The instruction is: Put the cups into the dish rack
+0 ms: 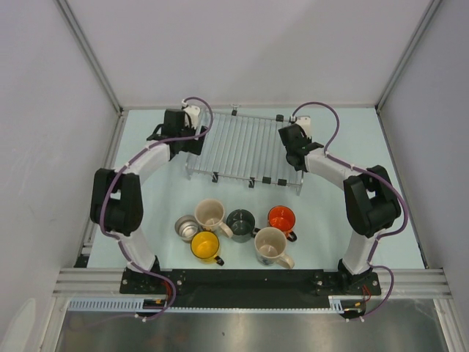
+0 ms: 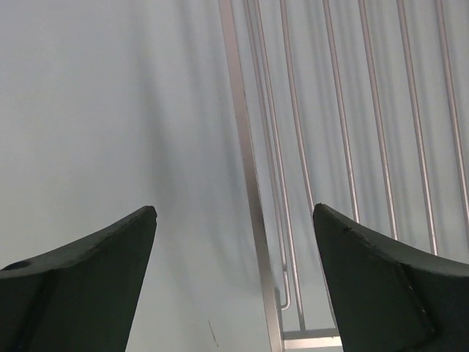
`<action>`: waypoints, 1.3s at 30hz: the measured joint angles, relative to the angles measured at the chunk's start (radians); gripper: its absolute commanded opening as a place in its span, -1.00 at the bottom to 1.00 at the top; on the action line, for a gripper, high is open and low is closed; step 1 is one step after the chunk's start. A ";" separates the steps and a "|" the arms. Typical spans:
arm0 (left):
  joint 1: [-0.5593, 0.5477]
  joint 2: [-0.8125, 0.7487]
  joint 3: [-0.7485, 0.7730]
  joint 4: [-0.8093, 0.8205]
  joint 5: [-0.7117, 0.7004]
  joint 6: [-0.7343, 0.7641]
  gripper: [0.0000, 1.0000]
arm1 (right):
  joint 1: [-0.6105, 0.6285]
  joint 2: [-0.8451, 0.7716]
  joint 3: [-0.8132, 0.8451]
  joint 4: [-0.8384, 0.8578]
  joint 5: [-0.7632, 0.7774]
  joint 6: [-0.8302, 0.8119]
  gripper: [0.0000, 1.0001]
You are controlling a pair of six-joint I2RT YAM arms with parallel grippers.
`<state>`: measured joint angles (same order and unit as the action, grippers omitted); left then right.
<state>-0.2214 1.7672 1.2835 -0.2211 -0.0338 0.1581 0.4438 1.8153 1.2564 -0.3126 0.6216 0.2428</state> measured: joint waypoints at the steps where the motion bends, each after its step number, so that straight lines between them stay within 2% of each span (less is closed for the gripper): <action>1: 0.004 0.015 0.019 -0.003 0.001 -0.002 0.82 | 0.000 0.000 0.000 0.000 0.000 0.000 -0.94; 3: 0.012 0.037 0.056 -0.005 0.006 -0.009 0.54 | 0.000 0.000 -0.001 0.001 0.001 0.000 -0.95; 4: 0.014 0.043 0.066 -0.005 0.010 -0.014 0.29 | 0.001 0.000 -0.002 0.002 0.002 0.000 -0.95; 7: 0.021 0.053 0.089 -0.006 0.032 -0.031 -0.04 | 0.004 0.000 -0.003 0.005 0.004 0.000 -0.96; 9: 0.021 0.056 0.094 -0.008 0.049 -0.035 -0.11 | 0.005 0.000 -0.003 0.005 0.006 0.000 -0.96; 11: 0.021 0.061 0.095 -0.013 0.064 -0.036 -0.06 | 0.005 0.000 -0.003 0.005 0.007 0.000 -0.96; 14: 0.021 0.069 0.095 -0.025 0.075 -0.037 0.17 | 0.005 0.000 -0.003 0.005 0.007 0.000 -0.96; 17: 0.021 0.077 0.095 -0.029 0.081 -0.037 0.32 | 0.005 0.000 -0.004 0.005 0.007 0.000 -0.97; 19: 0.021 0.081 0.095 -0.031 0.082 -0.036 0.34 | 0.005 0.000 -0.004 0.005 0.007 0.000 -0.97; 21: 0.021 0.084 0.095 -0.032 0.083 -0.037 0.21 | 0.006 0.000 -0.004 0.006 0.007 0.000 -0.97; 23: 0.021 0.087 0.095 -0.032 0.085 -0.037 -0.07 | 0.006 -0.001 -0.005 0.007 0.007 0.000 -0.97; 24: 0.021 0.090 0.095 -0.031 0.090 -0.035 -0.13 | 0.006 -0.002 -0.006 0.008 0.007 0.000 -0.97; 25: 0.021 0.095 0.095 -0.031 0.091 -0.037 -0.36 | 0.006 -0.002 -0.007 0.009 0.007 0.000 -0.97; 26: 0.021 0.100 0.095 -0.032 0.092 -0.035 -0.46 | 0.006 -0.003 -0.009 0.010 0.007 0.000 -0.97; 28: 0.021 0.113 0.095 -0.033 0.095 -0.036 -0.90 | 0.006 -0.005 -0.012 0.013 0.007 0.000 -0.98; 29: 0.021 0.120 0.095 -0.034 0.098 -0.044 -0.99 | 0.007 -0.005 -0.013 0.013 0.007 0.000 -0.98; 35: 0.020 0.123 0.095 -0.022 0.081 -0.093 -0.99 | 0.017 -0.013 -0.018 0.000 0.011 0.011 -1.00; 39: 0.020 0.082 0.030 0.018 0.079 -0.095 -0.99 | 0.018 -0.019 -0.022 -0.003 0.007 0.018 -1.00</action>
<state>-0.2012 1.8496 1.3136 -0.2031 0.0448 0.0631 0.4622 1.7966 1.2346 -0.3153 0.6289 0.2611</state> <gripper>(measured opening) 0.047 0.148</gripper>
